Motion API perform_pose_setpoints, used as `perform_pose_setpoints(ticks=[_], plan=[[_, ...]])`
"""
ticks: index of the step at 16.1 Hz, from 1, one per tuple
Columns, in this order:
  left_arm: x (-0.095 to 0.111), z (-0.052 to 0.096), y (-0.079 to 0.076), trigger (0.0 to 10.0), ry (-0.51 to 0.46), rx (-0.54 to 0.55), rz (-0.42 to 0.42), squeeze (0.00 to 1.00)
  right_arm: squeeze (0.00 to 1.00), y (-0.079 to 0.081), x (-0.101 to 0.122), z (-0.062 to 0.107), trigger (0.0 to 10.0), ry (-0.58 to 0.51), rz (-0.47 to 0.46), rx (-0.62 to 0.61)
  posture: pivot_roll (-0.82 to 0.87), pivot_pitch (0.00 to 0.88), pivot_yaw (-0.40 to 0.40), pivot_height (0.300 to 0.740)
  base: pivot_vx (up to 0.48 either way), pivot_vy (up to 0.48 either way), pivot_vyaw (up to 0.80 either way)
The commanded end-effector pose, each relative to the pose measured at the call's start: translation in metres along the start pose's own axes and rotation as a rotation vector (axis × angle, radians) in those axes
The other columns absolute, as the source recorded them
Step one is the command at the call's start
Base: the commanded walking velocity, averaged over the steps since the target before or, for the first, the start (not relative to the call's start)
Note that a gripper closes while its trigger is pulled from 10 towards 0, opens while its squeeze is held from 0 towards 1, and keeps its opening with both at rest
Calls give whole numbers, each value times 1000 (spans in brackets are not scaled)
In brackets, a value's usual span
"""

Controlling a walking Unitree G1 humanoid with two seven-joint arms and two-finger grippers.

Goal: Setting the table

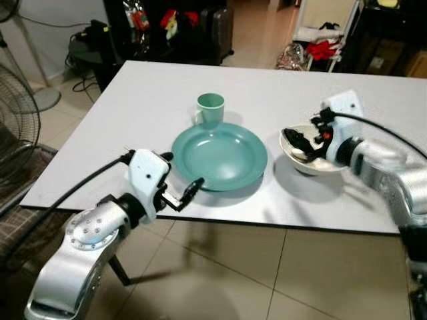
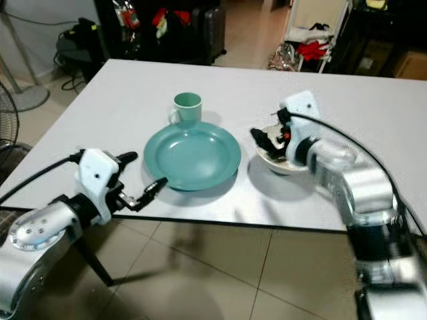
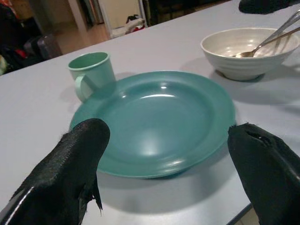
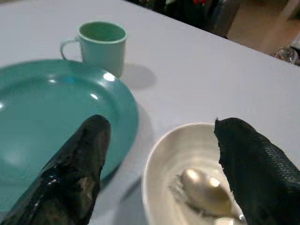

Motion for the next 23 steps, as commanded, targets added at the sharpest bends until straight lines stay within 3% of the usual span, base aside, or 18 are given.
perform_pose_setpoints(ticks=[1, 5, 6, 7, 11, 12, 13, 18, 23], plan=[[2, -2, -1, 10000, -8, -14, -10, 0, 1000, -7, 0, -3, 10000, 40, 65, 16, -52, 15, 4, 740, 0, 0, 0], [3, -1, -3, 10000, -6, -41, -21, 0, 1000, -25, -5, -18, 10000, 217, 224, 58, -47, 39, 3, 740, 0, 0, 0], [3, -1, -3, 10000, -5, -47, -25, 0, 0, -26, -6, -21, 10000, 251, 248, 76, -43, 48, 5, 740, 0, 0, 0], [4, 1, -4, 10000, -3, -69, -31, 0, 0, -28, -12, -22, 10000, 350, 318, 131, -37, 66, 6, 740, 0, 0, 0], [6, 2, -8, 10000, -4, -93, -32, 0, 0, -31, -24, -22, 10000, 489, 422, 172, -37, 89, 4, 740, 0, 0, 0], [6, 3, -9, 10000, -4, -96, -31, 0, 0, -31, -27, -23, 3333, 508, 436, 171, -32, 95, 1, 740, 0, 0, 0], [7, 3, -9, 10000, -4, -98, -31, 0, 0, -28, -29, -24, 0, 520, 427, 184, -31, 96, 1, 740, 0, 0, 0], [8, 4, -6, 10000, -2, -95, -35, 0, 0, -24, -43, -30, 0, 583, 493, 192, -23, 96, -3, 740, 0, 0, 0], [9, 4, -5, 10000, -2, -87, -36, 0, 0, -25, -40, -30, 0, 584, 508, 197, -22, 84, -16, 740, 0, 0, 0]])
Point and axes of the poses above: a point about 5 cm out from each wrist's last joint towards the gripper, its own z axis pointing back from the gripper into the wrist, its own x axis along the axis of the wrist's last joint, y = z × x, the point moved 6 cm from there along -z, pointing out of the wrist towards the gripper, and after that the axes turned 14 degrees about -z, right-handed, at the moved point
